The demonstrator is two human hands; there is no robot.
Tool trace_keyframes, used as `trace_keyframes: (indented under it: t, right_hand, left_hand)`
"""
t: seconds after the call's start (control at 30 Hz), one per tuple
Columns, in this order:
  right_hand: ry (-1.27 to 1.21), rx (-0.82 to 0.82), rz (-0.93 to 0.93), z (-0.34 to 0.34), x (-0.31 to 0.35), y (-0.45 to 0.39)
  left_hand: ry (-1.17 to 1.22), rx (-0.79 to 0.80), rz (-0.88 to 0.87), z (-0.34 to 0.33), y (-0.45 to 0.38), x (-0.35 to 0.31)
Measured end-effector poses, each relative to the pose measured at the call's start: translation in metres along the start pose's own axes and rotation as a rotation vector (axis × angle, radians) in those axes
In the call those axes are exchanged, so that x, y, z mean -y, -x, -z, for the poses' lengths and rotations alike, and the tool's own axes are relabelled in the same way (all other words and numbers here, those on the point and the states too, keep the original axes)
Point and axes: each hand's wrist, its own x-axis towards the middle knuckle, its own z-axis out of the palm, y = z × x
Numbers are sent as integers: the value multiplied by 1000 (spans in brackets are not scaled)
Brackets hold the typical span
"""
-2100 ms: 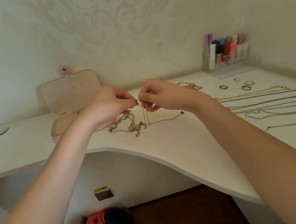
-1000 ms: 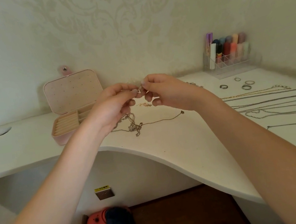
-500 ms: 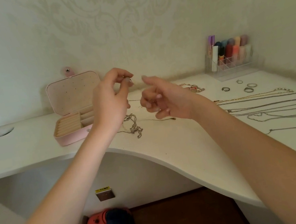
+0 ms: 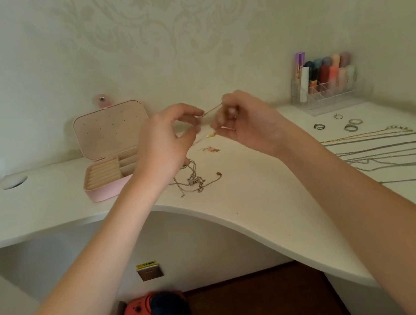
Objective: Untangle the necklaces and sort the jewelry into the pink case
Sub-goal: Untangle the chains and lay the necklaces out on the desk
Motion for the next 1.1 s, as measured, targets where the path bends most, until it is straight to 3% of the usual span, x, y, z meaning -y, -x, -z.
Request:
trace_keyframes:
  t: [0.17,0.43,0.57,0.67,0.77,0.93,1.1]
  right_hand:
    - [-318,-31,57,9,21,10]
    - [-48,-347,124,52,53,70]
    - [49,-446,157,65,75,110]
    - [185,-433,147,60,87,134]
    - [317,-354,121,47,95,149]
    - [403,-270,126,26,117,162]
    - [510,-316,121,18,134,173]
  left_hand:
    - [-80,192,106,4,7,12]
    - [86,510,3,7,22,-6]
    - [14,535,-32,-17,27,-21]
    - [48,537,-70,-36,31,-45]
    - [203,557,-77,-59,31,-73]
    - [553,650,89,-83,31,-119]
    - [706,498,17,-74,28,-139]
